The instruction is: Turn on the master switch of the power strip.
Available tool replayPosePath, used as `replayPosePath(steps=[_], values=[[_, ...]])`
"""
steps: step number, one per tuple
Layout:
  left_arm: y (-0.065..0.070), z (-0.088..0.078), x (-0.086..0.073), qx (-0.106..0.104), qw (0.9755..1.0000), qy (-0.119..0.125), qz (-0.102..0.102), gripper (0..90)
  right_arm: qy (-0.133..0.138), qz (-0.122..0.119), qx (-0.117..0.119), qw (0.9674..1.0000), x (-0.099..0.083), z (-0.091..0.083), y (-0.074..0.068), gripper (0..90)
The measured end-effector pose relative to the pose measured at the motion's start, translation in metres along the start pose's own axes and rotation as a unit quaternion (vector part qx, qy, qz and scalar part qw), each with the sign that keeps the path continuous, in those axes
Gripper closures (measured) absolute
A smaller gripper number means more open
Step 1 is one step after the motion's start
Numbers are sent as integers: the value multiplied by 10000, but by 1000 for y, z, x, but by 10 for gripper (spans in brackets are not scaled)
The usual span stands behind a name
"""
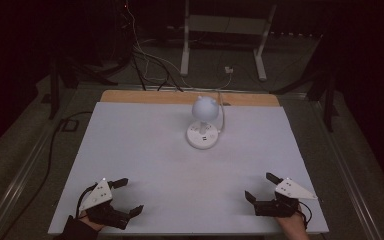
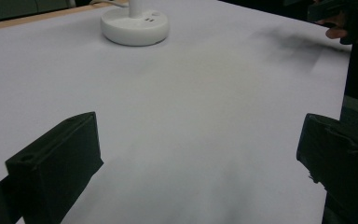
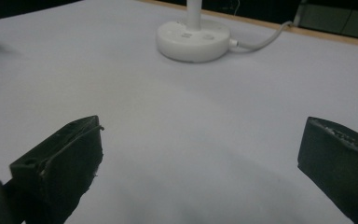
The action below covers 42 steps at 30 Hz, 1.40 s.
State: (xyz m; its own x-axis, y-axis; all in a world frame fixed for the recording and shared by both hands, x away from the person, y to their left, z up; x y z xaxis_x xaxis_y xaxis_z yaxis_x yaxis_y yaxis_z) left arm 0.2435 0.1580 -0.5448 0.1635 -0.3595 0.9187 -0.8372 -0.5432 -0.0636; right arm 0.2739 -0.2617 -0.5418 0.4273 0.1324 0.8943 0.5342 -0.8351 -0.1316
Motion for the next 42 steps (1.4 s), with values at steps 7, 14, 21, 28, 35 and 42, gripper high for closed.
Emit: replayPosePath(steps=[7,14,21,28,35,42], values=[[0,-1,1,14,10000,68,-32,3,22,64,47,10000,0,-1,-1,0],[1,0,2,-45,9999,88,-28,3,-164,8,116,9998,0,-3,-3,0],[3,0,3,-89,9999,108,-35,3,-303,-75,94,9995,-2,-2,-3,0],[2,1,3,-78,9999,109,-49,3,-273,-61,292,9992,-2,-1,-8,0],[3,1,4,-69,9999,122,-32,3,-137,-74,308,9994,3,-5,-11,0],[3,1,5,-79,9998,151,-39,3,-45,-34,311,9995,9,-9,-14,0]])
Point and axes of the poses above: each handheld gripper's, and its own axes: z roughly forward along the jaws, x roughly out of its top, y roughly to its right, the point moved 7 cm from there along z, roughly forward along the jaws, and after that the axes turned 9 degrees about z, right-handed, at the moved point
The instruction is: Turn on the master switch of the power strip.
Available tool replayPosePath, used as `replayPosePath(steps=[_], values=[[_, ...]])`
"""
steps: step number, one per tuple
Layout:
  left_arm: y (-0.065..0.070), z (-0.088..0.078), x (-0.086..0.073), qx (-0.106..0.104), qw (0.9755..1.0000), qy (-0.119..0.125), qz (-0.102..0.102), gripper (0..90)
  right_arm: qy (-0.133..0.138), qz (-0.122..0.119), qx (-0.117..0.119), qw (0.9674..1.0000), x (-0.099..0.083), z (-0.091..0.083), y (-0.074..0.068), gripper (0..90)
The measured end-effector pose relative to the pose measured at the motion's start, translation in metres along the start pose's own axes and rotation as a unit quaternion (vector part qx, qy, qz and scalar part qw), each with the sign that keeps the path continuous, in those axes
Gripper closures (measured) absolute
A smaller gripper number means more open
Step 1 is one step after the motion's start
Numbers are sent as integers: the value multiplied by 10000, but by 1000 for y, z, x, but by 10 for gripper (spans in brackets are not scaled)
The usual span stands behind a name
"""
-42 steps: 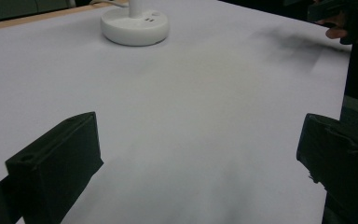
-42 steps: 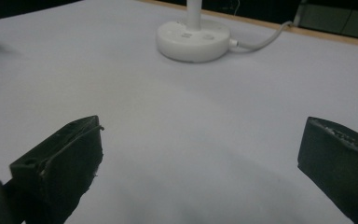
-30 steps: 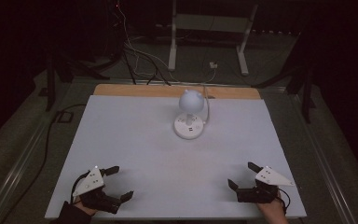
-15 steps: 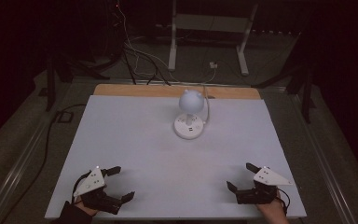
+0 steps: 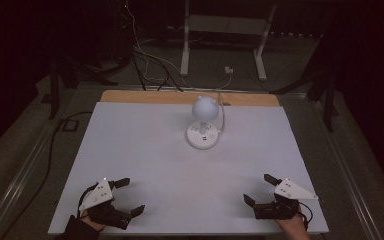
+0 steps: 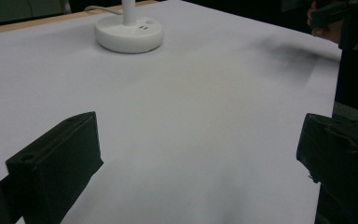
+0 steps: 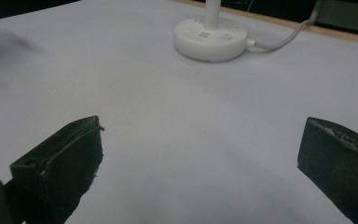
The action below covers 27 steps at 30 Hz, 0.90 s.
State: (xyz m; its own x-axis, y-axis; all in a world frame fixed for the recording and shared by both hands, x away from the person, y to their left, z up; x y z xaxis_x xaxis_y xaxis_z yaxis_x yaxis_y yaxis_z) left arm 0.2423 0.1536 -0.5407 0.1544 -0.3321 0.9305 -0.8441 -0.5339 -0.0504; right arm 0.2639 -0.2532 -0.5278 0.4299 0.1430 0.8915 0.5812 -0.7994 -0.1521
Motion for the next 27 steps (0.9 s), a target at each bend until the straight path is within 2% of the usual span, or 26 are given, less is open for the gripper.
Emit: replayPosePath(steps=[5,10,22,27], values=[[0,0,0,8,10000,-1,13,3,-45,11,43,10000,2,0,-2,0],[0,0,0,-8,10000,-9,30,3,-95,-80,3,9999,6,1,-4,0],[0,-1,1,-7,10000,44,15,3,-6,-137,144,9998,32,7,-11,0],[0,-2,2,22,10000,42,26,3,0,-111,168,9998,37,10,-11,0]])
Point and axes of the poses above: each handheld gripper's, and its own axes: z roughly forward along the jaws, x roughly out of its top, y roughly to its right, the point moved 7 cm from there along z, roughly forward along the jaws, and after that the axes turned 9 degrees about z, right-handed, at the moved point
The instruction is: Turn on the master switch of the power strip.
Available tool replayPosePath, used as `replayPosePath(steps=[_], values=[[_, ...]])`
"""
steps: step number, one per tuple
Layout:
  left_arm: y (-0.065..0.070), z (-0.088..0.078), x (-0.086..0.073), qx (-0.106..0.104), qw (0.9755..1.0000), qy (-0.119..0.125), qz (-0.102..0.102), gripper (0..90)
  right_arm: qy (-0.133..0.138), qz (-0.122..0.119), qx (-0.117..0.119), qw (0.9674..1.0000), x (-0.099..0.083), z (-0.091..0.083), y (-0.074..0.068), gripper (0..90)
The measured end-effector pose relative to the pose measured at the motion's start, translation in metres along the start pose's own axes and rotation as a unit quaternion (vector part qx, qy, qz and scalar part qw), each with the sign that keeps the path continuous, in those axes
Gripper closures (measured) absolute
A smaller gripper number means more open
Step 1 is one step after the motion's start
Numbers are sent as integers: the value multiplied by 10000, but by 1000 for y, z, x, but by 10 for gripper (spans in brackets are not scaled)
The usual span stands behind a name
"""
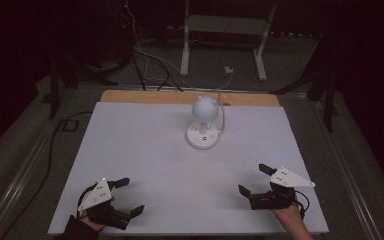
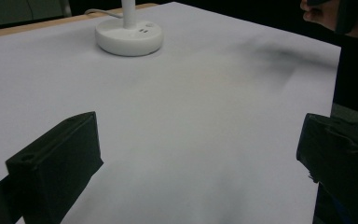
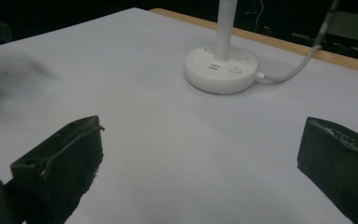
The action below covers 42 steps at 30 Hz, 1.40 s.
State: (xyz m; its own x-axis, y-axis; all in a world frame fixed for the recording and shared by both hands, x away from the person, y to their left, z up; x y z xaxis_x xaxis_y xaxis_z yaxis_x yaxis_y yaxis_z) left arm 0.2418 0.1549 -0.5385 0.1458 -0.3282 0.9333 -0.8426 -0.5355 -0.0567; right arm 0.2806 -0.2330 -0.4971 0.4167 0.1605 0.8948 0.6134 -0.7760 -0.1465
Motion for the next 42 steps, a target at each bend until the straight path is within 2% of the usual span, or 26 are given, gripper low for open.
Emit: replayPosePath(steps=[16,21,42], values=[[-1,-1,1,11,10000,23,-8,3,-1,17,2,10000,27,11,6,0],[-1,-1,1,22,10000,29,-2,3,68,-50,1,10000,38,15,7,0],[-1,-1,1,3,10000,39,0,3,-148,-326,230,9991,61,51,-2,10]])
Point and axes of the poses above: each handheld gripper's, and its own axes: z roughly forward along the jaws, x roughly out of its top, y roughly to its right, the point moved 7 cm from there along z, roughly forward along the jaws, and after that the axes turned 9 degrees about z, right-handed, at the moved point
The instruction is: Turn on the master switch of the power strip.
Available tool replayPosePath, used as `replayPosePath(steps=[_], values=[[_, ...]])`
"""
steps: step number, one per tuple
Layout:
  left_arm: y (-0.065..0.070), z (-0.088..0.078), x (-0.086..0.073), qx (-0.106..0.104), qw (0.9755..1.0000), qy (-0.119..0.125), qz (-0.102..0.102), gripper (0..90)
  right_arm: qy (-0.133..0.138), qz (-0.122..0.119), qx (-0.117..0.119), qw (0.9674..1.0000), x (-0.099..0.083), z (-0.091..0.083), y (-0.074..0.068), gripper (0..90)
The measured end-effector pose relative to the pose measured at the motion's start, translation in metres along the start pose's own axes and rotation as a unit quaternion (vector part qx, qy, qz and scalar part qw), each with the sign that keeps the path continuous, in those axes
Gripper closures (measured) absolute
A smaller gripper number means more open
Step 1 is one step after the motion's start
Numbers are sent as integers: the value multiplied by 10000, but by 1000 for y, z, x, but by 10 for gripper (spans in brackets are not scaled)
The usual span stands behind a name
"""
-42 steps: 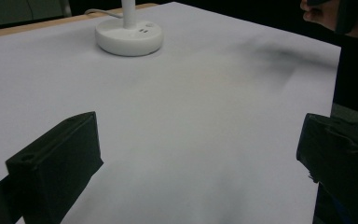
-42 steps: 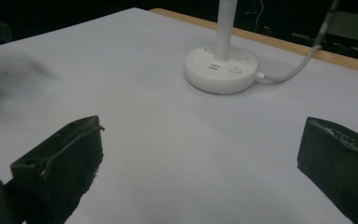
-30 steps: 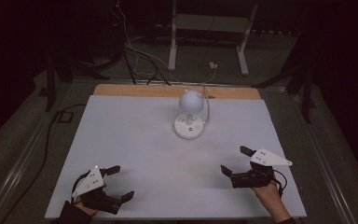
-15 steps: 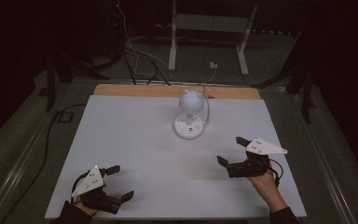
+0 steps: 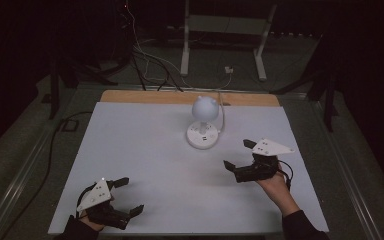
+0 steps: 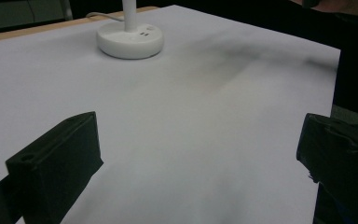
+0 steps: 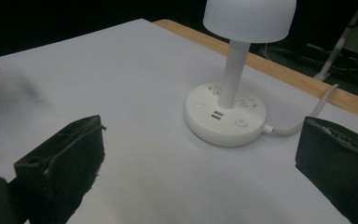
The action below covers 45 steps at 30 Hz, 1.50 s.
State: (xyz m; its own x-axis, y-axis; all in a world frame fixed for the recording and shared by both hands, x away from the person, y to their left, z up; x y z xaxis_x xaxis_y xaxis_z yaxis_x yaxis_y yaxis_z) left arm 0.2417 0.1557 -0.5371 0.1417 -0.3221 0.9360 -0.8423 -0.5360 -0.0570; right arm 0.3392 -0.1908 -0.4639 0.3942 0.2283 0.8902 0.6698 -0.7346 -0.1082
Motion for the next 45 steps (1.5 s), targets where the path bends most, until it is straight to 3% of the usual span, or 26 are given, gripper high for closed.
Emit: replayPosePath(steps=[30,45], values=[[1,0,0,-1,10000,7,5,3,-97,-73,30,9999,6,51,14,10],[0,0,0,-3,10000,10,-8,3,-348,-117,-263,9990,-8,83,32,52]])
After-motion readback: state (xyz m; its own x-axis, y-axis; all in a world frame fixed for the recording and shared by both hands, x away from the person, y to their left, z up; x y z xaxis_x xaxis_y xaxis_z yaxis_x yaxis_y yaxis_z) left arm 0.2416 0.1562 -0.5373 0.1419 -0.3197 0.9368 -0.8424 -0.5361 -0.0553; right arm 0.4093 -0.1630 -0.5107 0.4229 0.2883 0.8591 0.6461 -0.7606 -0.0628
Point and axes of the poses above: each handheld gripper's, and its own axes: z roughly forward along the jaws, x roughly out of its top, y roughly to its right, the point moved 7 cm from there along z, roughly forward along the jaws, and after that the axes turned 9 degrees about z, right-handed, at the moved point
